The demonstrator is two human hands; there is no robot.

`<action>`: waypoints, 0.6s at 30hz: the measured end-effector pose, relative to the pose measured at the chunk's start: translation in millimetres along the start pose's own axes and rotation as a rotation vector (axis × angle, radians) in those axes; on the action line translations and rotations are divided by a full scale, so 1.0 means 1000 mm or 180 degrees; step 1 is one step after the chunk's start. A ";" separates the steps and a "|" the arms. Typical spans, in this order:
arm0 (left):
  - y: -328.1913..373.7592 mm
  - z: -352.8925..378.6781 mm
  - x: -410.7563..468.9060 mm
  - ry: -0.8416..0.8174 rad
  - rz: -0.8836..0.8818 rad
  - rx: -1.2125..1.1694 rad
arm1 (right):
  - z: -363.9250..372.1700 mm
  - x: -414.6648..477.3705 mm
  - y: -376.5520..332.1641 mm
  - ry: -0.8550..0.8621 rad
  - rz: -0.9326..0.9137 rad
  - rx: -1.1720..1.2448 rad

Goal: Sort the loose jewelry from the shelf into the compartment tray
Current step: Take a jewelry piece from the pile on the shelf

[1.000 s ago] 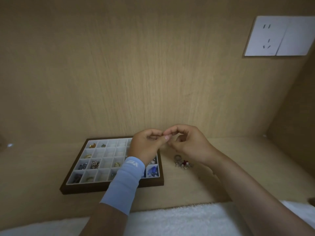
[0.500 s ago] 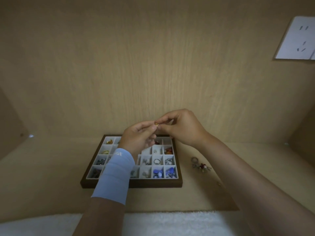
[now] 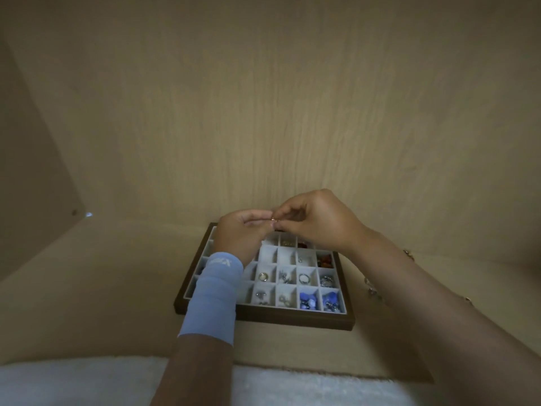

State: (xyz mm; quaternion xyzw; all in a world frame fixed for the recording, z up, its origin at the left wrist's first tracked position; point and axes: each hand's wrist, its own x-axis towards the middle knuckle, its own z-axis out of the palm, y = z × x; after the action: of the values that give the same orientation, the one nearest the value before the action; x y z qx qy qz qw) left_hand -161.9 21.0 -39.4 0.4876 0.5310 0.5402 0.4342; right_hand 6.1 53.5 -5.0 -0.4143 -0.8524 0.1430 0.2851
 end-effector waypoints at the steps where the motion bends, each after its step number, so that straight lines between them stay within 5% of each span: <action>1: -0.001 0.000 0.001 -0.0002 -0.0017 0.0002 | 0.002 0.000 0.000 0.0037 0.0067 0.0094; 11: -0.001 0.006 -0.001 -0.0263 -0.0403 -0.0994 | 0.016 -0.003 0.000 0.0880 0.0484 0.0911; 18: 0.003 0.007 -0.003 -0.0226 -0.0333 -0.1213 | 0.014 -0.003 -0.004 0.1027 0.0061 0.0527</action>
State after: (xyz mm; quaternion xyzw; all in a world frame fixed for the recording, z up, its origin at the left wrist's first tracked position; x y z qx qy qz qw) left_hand -154.8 19.3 -37.3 0.3870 0.4281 0.5901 0.5646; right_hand -2.9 48.6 -15.3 -0.4151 -0.7770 0.1471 0.4499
